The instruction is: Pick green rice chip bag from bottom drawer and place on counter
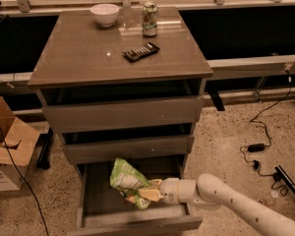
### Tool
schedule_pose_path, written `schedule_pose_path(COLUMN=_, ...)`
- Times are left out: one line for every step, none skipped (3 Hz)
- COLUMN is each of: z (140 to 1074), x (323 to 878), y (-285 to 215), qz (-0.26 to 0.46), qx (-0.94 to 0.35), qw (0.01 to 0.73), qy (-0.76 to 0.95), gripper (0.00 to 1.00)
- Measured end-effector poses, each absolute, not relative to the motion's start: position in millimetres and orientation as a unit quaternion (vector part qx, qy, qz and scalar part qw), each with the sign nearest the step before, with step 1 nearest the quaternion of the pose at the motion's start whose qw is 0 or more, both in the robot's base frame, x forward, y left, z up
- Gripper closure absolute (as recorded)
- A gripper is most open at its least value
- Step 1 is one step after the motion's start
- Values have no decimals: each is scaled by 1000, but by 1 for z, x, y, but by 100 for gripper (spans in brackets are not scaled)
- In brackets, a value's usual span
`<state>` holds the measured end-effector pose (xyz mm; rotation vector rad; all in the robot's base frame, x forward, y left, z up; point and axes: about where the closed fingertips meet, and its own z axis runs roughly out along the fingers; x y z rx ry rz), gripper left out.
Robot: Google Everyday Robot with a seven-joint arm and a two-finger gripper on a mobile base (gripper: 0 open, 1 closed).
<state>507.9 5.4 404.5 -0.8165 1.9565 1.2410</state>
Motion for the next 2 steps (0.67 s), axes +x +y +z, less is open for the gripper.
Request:
schedule_pose_path(z=484, x=495, y=-21, qz=415, qx=-395, qw=402, qy=714, gripper=100)
schedule_pose_path(z=569, x=491, y=-39, qz=329, qx=-482, qw=458, qy=671, gripper=100)
